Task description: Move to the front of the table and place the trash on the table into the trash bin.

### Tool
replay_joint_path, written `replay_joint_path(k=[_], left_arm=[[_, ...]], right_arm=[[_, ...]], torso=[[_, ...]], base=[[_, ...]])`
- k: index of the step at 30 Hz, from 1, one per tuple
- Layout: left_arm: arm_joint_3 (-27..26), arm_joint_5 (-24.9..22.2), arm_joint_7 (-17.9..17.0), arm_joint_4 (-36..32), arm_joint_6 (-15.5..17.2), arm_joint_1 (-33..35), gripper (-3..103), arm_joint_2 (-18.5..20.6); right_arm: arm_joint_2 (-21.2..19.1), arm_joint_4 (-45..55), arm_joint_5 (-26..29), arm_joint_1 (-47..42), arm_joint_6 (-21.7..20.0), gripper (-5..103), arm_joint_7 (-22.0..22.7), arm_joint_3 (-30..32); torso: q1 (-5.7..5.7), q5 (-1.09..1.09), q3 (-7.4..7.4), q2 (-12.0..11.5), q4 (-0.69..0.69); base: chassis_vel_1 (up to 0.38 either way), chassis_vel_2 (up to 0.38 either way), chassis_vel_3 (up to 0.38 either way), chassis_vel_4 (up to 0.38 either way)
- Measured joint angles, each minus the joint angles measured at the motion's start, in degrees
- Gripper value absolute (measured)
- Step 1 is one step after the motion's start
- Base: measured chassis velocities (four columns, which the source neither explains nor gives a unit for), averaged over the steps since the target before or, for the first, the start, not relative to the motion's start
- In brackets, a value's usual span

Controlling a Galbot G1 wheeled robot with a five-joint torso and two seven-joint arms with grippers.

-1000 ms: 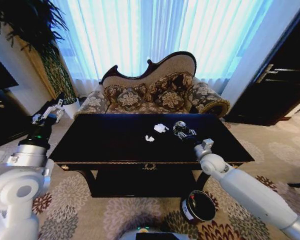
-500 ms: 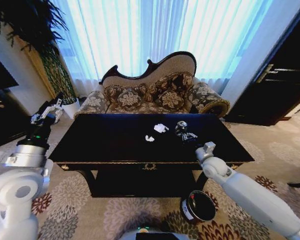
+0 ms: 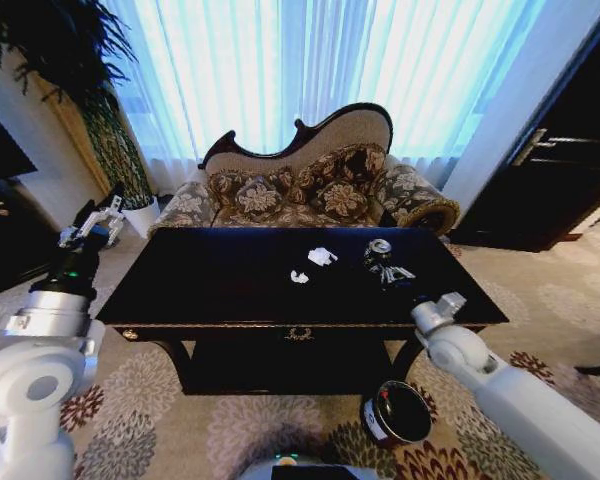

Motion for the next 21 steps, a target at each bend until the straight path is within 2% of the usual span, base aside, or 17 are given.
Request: replay_joint_path(k=[9, 10, 13, 14, 17, 18, 21], left_arm=[[-0.7, -0.9, 0.1, -1.2, -0.4, 1.5, 100, -0.2], [-0.9, -1.5, 0.2, -1.6, -0.4, 1.4, 100, -0.2], [-1.0, -2.0, 0.2, -1.9, -0.4, 1.0, 100, -0.7], [-1.0, -2.0, 0.2, -1.9, -0.4, 1.0, 100, -0.7], [0.0, -1.6, 0.2, -2.5, -0.4, 1.3, 100, -1.2], [0.0, -1.6, 0.2, -2.5, -0.4, 1.3, 100, -1.2], [-0.2, -1.2, 0.2, -3.6, -0.4, 2.5, 100, -1.9]], right_arm=[[1.6, 7.3, 0.5, -9.6, -0.3, 1, 0.9, 8.8], [2.2, 9.2, 0.7, -12.0, -0.4, 1, 1.2, 11.4], [5.1, 13.2, 0.5, -18.7, -0.6, 1, 1.5, 18.7], [5.1, 13.2, 0.5, -18.7, -0.6, 1, 1.5, 18.7], [10.1, 16.3, 0.2, -27.0, -0.2, 1, 1.6, 26.5], [10.1, 16.3, 0.2, -27.0, -0.2, 1, 1.6, 26.5], [14.4, 17.2, -2.7, -32.6, 2.4, 1, 1.4, 31.0]], torso=[[0.0, -0.01, 0.0, 0.0, 0.01], [0.0, 0.0, 0.0, 0.0, 0.02], [0.0, -0.01, 0.0, 0.0, 0.0], [0.0, -0.01, 0.0, 0.0, 0.0], [0.0, -0.01, 0.0, 0.0, -0.02], [0.0, -0.01, 0.0, 0.0, -0.02], [-0.01, -0.02, -0.01, 0.0, -0.05]], base=[[0.0, 0.0, 0.0, 0.0], [0.0, 0.0, 0.0, 0.0], [0.0, 0.0, 0.0, 0.0], [0.0, 0.0, 0.0, 0.0], [0.0, 0.0, 0.0, 0.0], [0.0, 0.0, 0.0, 0.0], [0.0, 0.0, 0.0, 0.0]])
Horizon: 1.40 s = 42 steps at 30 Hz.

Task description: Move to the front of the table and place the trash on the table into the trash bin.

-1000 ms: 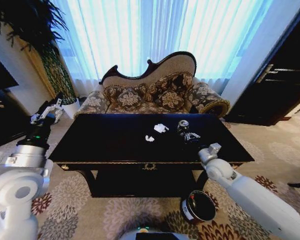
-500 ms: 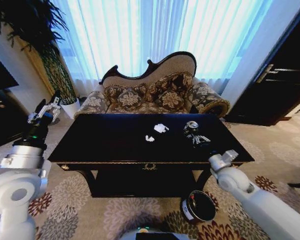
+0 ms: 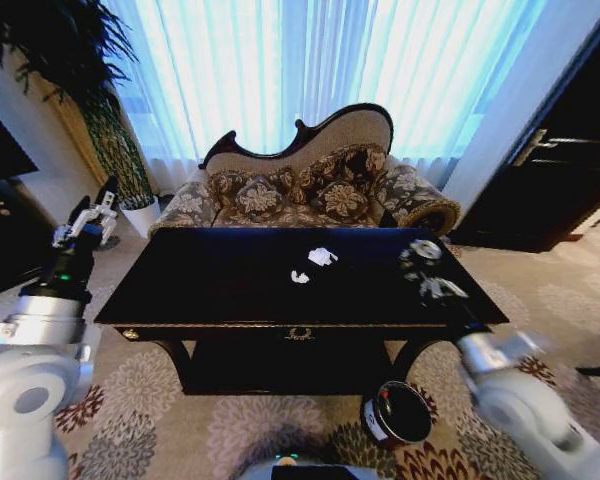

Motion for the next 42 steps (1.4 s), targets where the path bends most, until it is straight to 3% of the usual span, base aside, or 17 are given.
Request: replay_joint_path(k=[5, 14, 22, 28, 34, 42], left_arm=[[-2.4, -1.1, -0.4, -0.6, 0.1, 1.3, 100, -0.5], [-2.8, -1.7, -0.7, -0.6, 0.3, 1.7, 100, -0.7], [-2.3, -1.8, -0.8, -0.6, 0.4, 0.9, 100, 0.2], [-2.3, -1.9, -0.7, 0.0, 0.2, 0.7, 100, 0.0], [-2.2, -1.8, -0.5, 1.1, 0.0, 0.5, 100, 0.3], [-1.7, -1.8, -0.5, 2.1, 0.0, -0.5, 100, 1.5]], right_arm=[[2.7, -1.9, -4.0, -0.9, 2.5, 1, -1.5, 1.6], [6.0, -4.0, -3.3, -3.5, 4.0, 1, -1.5, 3.1], [3.0, -6.4, -9.0, -11.1, 5.9, 1, 2.6, 2.7], [0.9, -6.4, -9.6, -16.7, 7.3, 1, 3.8, 4.3], [0.3, -7.8, -11.6, -19.0, 8.5, 1, 3.9, 3.7], [2.0, -13.2, -16.4, -18.2, 11.2, 1, 4.0, -2.3]], torso=[[0.0, 0.02, 0.0, 0.0, 0.06], [0.01, 0.02, 0.01, 0.0, 0.03], [0.01, 0.01, 0.01, 0.0, 0.04], [0.01, 0.01, 0.01, 0.0, 0.04], [0.01, 0.01, 0.01, 0.0, 0.04], [0.01, 0.0, 0.01, 0.0, 0.05]], base=[[0.0, 0.0, 0.0, 0.0], [0.0, 0.0, 0.0, 0.0], [0.0, 0.0, 0.0, 0.0], [0.0, 0.0, 0.0, 0.0], [0.0, 0.0, 0.0, 0.0], [0.0, 0.0, 0.0, 0.0]])
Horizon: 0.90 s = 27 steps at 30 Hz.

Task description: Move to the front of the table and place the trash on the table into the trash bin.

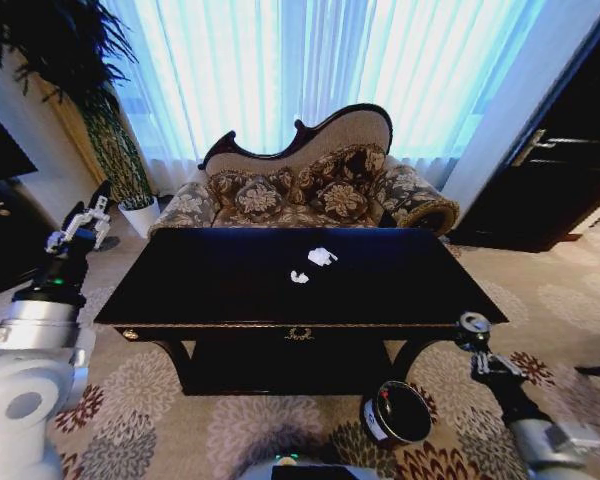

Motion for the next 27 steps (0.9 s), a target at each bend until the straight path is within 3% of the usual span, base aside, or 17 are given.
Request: replay_joint_path(k=[10, 19, 27], left_arm=[[1.4, 0.2, 0.1, 0.8, 0.0, -0.9, 100, -0.3], [-1.6, -0.2, 0.1, -1.4, 0.0, 0.5, 100, 0.6], [-1.6, -0.2, 0.1, -1.9, 0.0, 1.1, 100, 0.7]], right_arm=[[2.6, -12.9, -5.5, 5.8, 1.2, 1, 0.0, -12.0], [5.0, -33.8, -11.8, 22.0, 0.8, 1, -0.3, -24.8], [9.3, -46.3, -18.9, 29.8, 2.8, 1, -1.0, -28.9]], torso=[[0.0, 0.02, 0.0, 0.0, -0.02], [0.0, 0.01, 0.0, 0.0, 0.0], [0.0, -0.02, 0.0, 0.0, -0.01]], base=[[0.0, 0.0, 0.0, 0.0], [0.0, 0.0, 0.0, 0.0], [0.0, 0.0, 0.0, 0.0]])
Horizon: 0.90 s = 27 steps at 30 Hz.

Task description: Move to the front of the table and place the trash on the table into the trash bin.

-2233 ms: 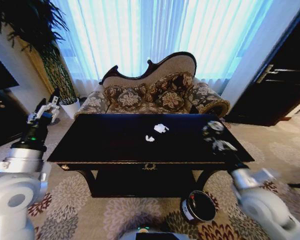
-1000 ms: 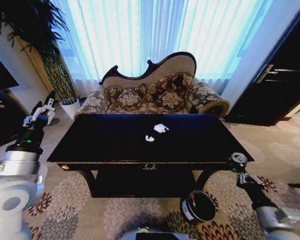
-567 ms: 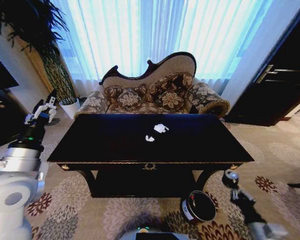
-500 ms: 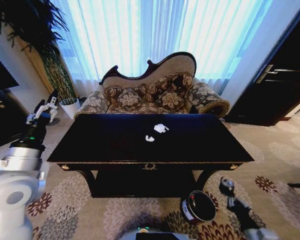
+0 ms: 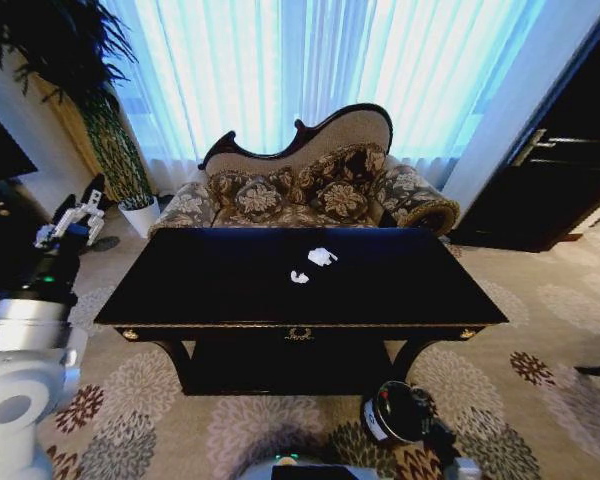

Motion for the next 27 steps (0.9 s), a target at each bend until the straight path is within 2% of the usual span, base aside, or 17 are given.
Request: replay_joint_path(k=[4, 9, 13, 27], left_arm=[[1.0, 0.8, 0.0, -0.3, 0.2, 0.1, 100, -0.1], [1.8, 1.9, 0.0, -0.4, 0.3, 0.2, 100, -0.6], [2.9, 2.9, 0.0, -0.4, 0.3, 0.3, 100, -1.2], [4.2, 5.3, 0.0, 0.4, 0.4, 0.4, 100, -1.7]], right_arm=[[3.8, -4.9, -1.5, 4.9, -0.2, 1, -0.3, -1.4], [5.5, -9.1, -3.8, 8.4, -0.4, 1, -0.7, -2.0], [7.1, -18.2, -9.6, 14.1, 2.9, 1, -0.8, -0.7], [8.0, -34.6, -12.5, 24.2, 2.4, 1, -0.5, 0.8]], torso=[[0.0, 0.03, 0.0, 0.0, 0.01], [0.0, 0.02, 0.0, 0.0, 0.01], [0.0, 0.04, 0.0, 0.0, 0.0], [0.01, 0.03, 0.0, 0.0, 0.01]], base=[[0.0, 0.0, 0.0, 0.0], [0.0, 0.0, 0.0, 0.0], [0.0, 0.0, 0.0, 0.0], [0.0, 0.0, 0.0, 0.0]])
